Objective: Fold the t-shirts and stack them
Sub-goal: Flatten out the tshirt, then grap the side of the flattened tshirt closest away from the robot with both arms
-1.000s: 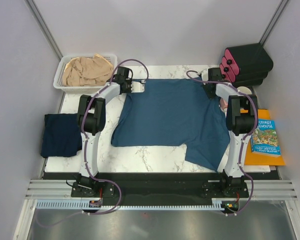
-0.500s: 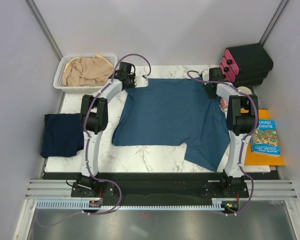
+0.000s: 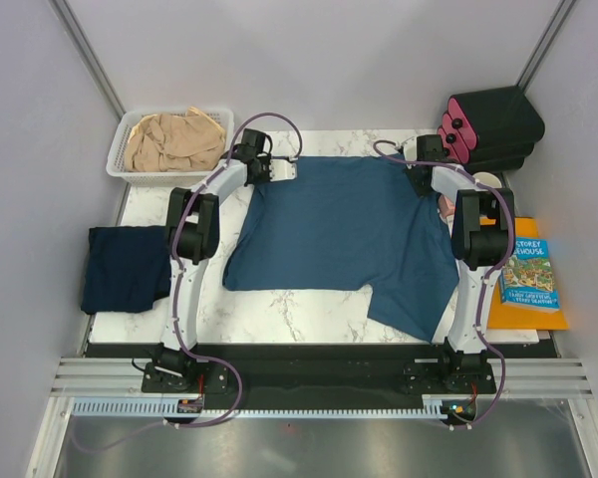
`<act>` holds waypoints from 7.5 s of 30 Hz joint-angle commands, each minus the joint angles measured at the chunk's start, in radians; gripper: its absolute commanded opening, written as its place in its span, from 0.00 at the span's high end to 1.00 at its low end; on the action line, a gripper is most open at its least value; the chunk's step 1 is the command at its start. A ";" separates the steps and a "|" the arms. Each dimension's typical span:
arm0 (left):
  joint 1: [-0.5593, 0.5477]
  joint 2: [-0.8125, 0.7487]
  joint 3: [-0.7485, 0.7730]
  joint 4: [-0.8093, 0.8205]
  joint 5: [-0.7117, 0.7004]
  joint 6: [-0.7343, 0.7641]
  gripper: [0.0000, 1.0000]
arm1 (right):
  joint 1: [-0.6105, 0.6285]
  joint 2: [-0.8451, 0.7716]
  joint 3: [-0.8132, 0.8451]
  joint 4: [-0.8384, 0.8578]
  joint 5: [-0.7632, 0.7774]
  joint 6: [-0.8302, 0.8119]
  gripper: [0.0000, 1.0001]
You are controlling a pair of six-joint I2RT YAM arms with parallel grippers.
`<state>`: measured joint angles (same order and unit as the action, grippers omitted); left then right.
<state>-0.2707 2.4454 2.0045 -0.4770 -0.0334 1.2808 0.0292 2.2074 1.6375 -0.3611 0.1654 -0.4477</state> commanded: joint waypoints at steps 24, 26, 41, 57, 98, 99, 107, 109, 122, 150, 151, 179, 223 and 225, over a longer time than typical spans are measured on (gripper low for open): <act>-0.005 0.063 -0.021 0.339 -0.220 0.321 0.98 | -0.003 -0.043 -0.034 -0.015 -0.007 0.007 1.00; -0.005 0.064 -0.042 0.392 -0.227 0.357 0.98 | -0.003 -0.046 -0.041 -0.013 -0.007 0.006 1.00; -0.004 0.135 0.103 0.541 -0.304 0.302 0.98 | -0.003 -0.067 -0.084 -0.006 -0.010 0.018 1.00; -0.001 -0.016 0.088 0.035 -0.039 -0.083 0.98 | -0.003 -0.061 -0.071 -0.002 -0.010 0.026 1.00; -0.071 -0.976 -1.146 0.109 0.302 0.051 0.54 | 0.136 -0.756 -0.503 -0.301 -0.297 -0.502 0.38; -0.070 -1.011 -1.168 0.107 0.314 0.057 0.50 | 0.152 -0.808 -0.534 -0.309 -0.294 -0.523 0.36; -0.071 -0.909 -1.167 0.215 0.270 -0.023 0.59 | 0.184 -0.805 -0.591 -0.297 -0.267 -0.441 0.52; -0.070 -0.850 -1.127 0.228 0.267 -0.047 0.67 | 0.187 -0.793 -0.570 -0.294 -0.267 -0.431 0.60; -0.004 -0.798 -1.208 0.196 0.164 0.072 0.98 | 0.187 -0.801 -0.548 -0.311 -0.239 -0.499 0.56; 0.051 -1.141 -1.216 -0.046 0.256 0.207 0.39 | 0.419 -1.141 -0.755 -0.851 -0.452 -0.542 0.36; 0.051 -1.175 -1.234 -0.048 0.257 0.234 0.37 | 0.422 -1.182 -0.780 -0.848 -0.446 -0.531 0.36; 0.014 -1.362 -1.323 -0.152 0.193 0.247 0.35 | 0.495 -1.488 -1.079 -0.690 -0.530 -0.792 0.29; 0.013 -1.269 -1.244 -0.170 0.211 0.256 0.34 | 0.545 -1.336 -1.065 -0.624 -0.446 -0.646 0.30; 0.011 -1.261 -1.242 -0.166 0.214 0.252 0.34 | 0.545 -1.332 -1.073 -0.598 -0.394 -0.628 0.30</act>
<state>-0.2527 1.1713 0.7269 -0.6353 0.1600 1.5085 0.5678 0.8837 0.5617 -0.9817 -0.2863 -1.0595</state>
